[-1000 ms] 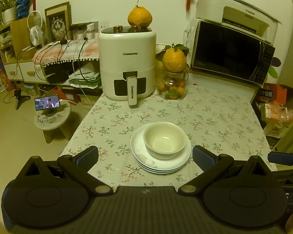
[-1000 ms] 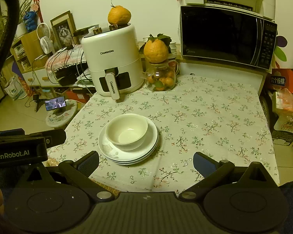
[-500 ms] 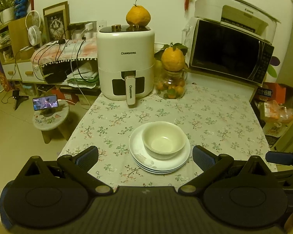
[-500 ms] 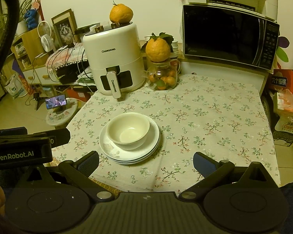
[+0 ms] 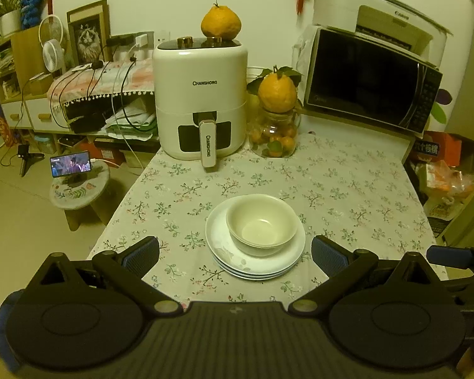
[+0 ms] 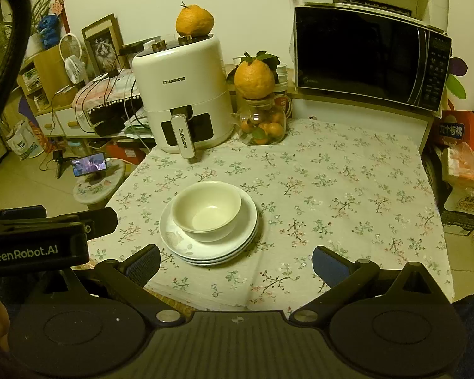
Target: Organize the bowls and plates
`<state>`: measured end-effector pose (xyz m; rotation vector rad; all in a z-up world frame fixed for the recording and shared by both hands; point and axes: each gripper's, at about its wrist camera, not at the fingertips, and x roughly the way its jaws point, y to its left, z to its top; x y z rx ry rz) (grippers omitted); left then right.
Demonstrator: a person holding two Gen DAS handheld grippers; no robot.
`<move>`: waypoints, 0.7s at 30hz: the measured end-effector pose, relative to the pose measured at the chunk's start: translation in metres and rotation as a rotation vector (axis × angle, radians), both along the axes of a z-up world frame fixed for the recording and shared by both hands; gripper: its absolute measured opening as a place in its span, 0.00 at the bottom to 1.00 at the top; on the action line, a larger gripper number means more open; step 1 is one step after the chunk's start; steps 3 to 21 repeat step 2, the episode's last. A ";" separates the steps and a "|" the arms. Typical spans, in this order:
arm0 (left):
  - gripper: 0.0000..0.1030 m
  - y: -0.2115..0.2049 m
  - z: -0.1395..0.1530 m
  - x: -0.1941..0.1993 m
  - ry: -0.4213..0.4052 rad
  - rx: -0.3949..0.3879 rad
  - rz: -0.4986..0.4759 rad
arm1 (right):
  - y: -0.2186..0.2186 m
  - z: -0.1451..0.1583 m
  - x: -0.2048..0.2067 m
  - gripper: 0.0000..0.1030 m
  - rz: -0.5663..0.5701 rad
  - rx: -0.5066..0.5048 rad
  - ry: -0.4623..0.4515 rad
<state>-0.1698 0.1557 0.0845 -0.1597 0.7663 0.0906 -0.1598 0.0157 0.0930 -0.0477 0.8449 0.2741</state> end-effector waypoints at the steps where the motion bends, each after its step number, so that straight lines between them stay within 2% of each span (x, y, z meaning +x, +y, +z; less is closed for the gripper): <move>1: 1.00 0.000 0.000 0.000 0.001 0.000 0.000 | 0.000 0.000 0.000 0.98 0.001 0.000 0.000; 21: 1.00 0.000 0.000 0.000 0.003 -0.001 0.000 | 0.000 -0.001 0.000 0.98 0.002 -0.001 0.000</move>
